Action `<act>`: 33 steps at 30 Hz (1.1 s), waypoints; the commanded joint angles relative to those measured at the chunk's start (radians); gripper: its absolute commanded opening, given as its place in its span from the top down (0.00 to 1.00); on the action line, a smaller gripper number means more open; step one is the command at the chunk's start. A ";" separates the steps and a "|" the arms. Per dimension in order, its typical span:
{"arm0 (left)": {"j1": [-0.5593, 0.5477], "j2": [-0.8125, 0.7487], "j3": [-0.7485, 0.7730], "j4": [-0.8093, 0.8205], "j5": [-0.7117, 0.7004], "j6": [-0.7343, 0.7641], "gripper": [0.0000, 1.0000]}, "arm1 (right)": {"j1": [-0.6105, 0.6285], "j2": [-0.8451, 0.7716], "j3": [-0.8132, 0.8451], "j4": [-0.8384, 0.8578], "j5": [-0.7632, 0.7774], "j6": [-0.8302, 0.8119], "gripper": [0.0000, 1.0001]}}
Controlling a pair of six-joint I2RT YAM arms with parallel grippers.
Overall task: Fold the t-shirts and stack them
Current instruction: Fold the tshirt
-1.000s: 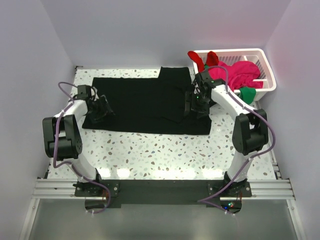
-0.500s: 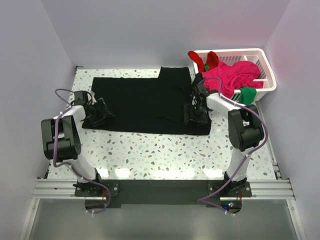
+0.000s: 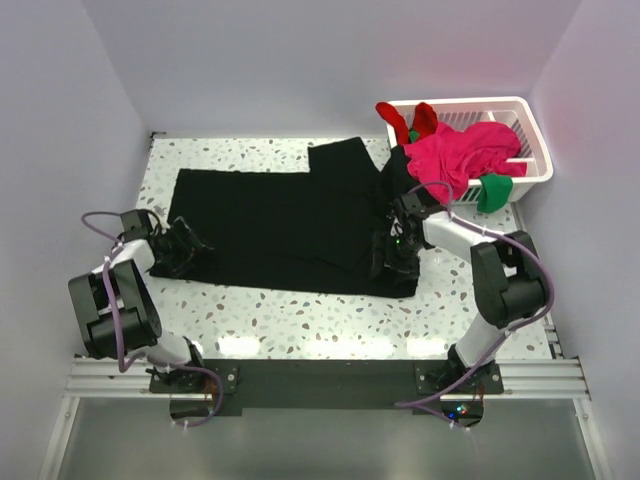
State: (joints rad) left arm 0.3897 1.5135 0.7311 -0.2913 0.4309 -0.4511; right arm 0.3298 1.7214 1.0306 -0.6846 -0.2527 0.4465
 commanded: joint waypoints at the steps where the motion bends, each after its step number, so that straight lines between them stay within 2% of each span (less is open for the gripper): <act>1: 0.034 -0.054 -0.058 -0.135 -0.161 0.049 0.19 | 0.032 -0.057 -0.087 -0.069 -0.006 0.037 0.25; 7: 0.037 -0.189 -0.035 -0.206 -0.204 0.009 0.18 | 0.083 -0.177 -0.155 -0.115 0.003 0.081 0.25; 14: 0.031 -0.328 -0.016 -0.247 -0.218 0.003 0.18 | 0.147 -0.264 0.038 -0.219 0.017 0.067 0.25; 19: -0.050 -0.342 0.007 -0.215 -0.201 0.000 0.18 | 0.219 -0.209 0.129 -0.181 -0.019 0.067 0.28; 25: -0.156 -0.262 0.034 -0.126 -0.169 -0.031 0.18 | 0.268 -0.080 0.125 -0.067 -0.068 0.086 0.36; 33: -0.169 -0.196 0.076 -0.105 -0.169 -0.021 0.18 | 0.305 0.027 0.144 -0.018 -0.042 0.074 0.43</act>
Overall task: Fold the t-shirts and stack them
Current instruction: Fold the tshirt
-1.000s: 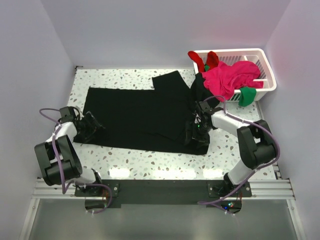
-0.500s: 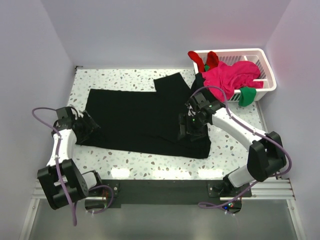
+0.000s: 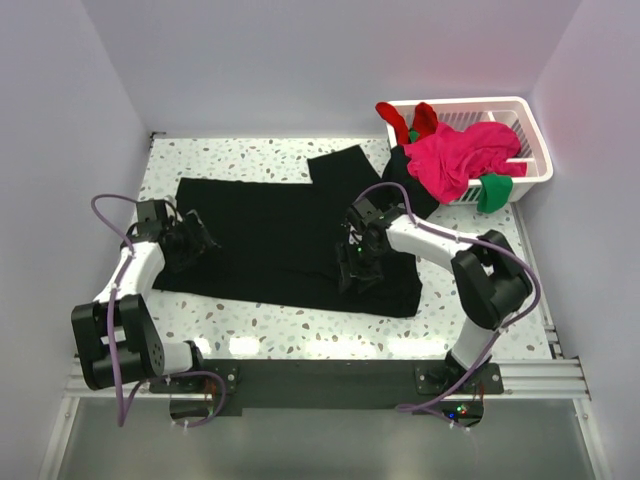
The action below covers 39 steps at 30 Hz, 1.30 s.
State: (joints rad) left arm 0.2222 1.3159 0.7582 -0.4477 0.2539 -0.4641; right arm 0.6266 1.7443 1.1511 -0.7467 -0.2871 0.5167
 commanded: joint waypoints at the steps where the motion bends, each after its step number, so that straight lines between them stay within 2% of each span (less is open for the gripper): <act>1: -0.001 0.005 0.049 0.052 0.008 -0.008 0.18 | 0.008 0.020 0.032 0.046 -0.004 0.002 0.44; 21: 0.000 0.049 0.020 0.067 -0.010 0.027 0.18 | 0.010 0.103 0.119 0.015 0.062 -0.024 0.60; 27: -0.001 0.048 0.018 0.066 -0.015 0.031 0.18 | 0.012 0.127 0.130 0.001 0.065 -0.035 0.62; 30: -0.001 0.049 0.018 0.066 -0.016 0.031 0.18 | 0.012 0.135 0.134 -0.013 0.074 -0.046 0.68; 34: -0.001 0.051 0.020 0.064 -0.019 0.035 0.18 | 0.012 0.149 0.159 -0.025 0.072 -0.049 0.90; 36: -0.001 0.052 0.018 0.063 -0.024 0.039 0.18 | 0.012 0.150 0.180 -0.039 0.074 -0.049 0.98; 39: -0.001 0.057 0.013 0.058 -0.036 0.045 0.18 | 0.012 0.159 0.239 -0.069 0.088 -0.060 1.00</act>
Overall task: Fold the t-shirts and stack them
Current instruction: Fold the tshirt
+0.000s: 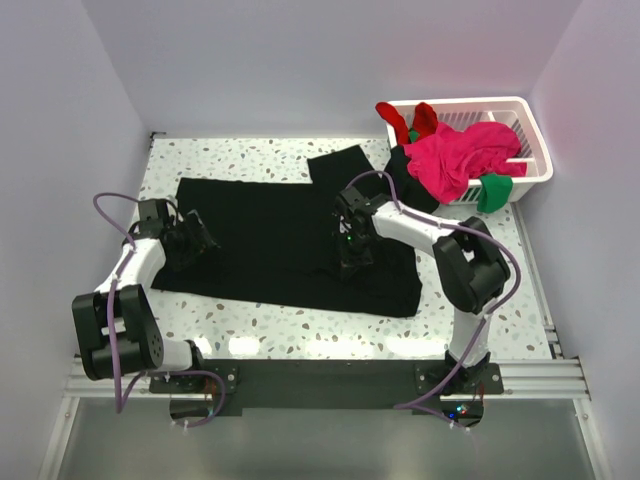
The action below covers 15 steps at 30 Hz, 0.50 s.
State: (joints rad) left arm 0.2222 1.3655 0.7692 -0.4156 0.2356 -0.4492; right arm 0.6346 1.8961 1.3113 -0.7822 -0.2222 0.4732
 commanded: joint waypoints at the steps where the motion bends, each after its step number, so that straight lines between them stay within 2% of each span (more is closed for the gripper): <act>1: -0.001 0.007 0.001 0.024 -0.019 0.029 0.18 | 0.005 0.012 0.095 -0.043 0.027 -0.024 1.00; 15: 0.000 0.009 0.004 0.005 -0.030 0.044 0.18 | 0.004 0.267 0.514 -0.186 0.086 -0.113 1.00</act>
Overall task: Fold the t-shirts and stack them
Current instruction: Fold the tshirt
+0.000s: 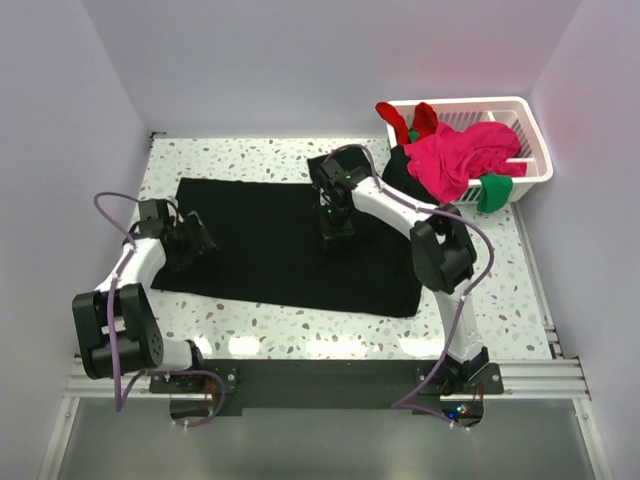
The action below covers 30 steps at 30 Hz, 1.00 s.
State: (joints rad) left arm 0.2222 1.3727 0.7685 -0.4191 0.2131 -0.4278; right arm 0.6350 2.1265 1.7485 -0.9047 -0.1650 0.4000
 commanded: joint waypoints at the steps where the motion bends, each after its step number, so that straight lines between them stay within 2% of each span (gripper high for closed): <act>1: -0.001 0.002 0.005 0.003 -0.009 0.023 0.18 | 0.003 0.049 0.110 -0.068 0.028 -0.046 1.00; 7: 0.000 0.002 0.009 -0.006 -0.017 0.029 0.18 | 0.006 0.105 0.184 -0.074 0.022 -0.047 0.98; 10: -0.001 0.000 0.012 -0.006 -0.020 0.024 0.18 | 0.003 0.104 0.192 -0.060 -0.001 -0.033 0.90; 12: -0.001 -0.003 0.021 -0.006 -0.020 0.020 0.18 | 0.002 0.096 0.192 -0.031 -0.022 -0.023 0.75; 14: -0.001 -0.009 0.034 -0.009 -0.024 0.012 0.18 | 0.002 0.096 0.210 -0.011 -0.060 -0.009 0.71; 15: -0.001 -0.009 0.038 -0.010 -0.024 0.012 0.18 | 0.000 0.101 0.239 -0.011 -0.068 0.000 0.61; 18: -0.001 -0.015 0.066 -0.020 -0.040 0.011 0.18 | 0.000 0.102 0.293 -0.008 -0.110 0.002 0.45; 21: -0.003 -0.017 0.092 -0.020 -0.046 0.006 0.18 | -0.006 0.075 0.315 -0.029 -0.104 -0.016 0.37; 25: -0.009 -0.011 0.123 -0.001 -0.028 -0.003 0.18 | -0.029 -0.017 0.200 -0.008 -0.091 -0.033 0.27; 30: -0.018 0.035 0.166 0.049 0.023 0.009 0.17 | -0.070 -0.161 -0.068 0.075 -0.094 -0.021 0.23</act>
State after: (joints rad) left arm 0.2127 1.3823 0.8845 -0.4316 0.1982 -0.4267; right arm 0.5915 2.0678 1.7840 -0.8810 -0.2386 0.3801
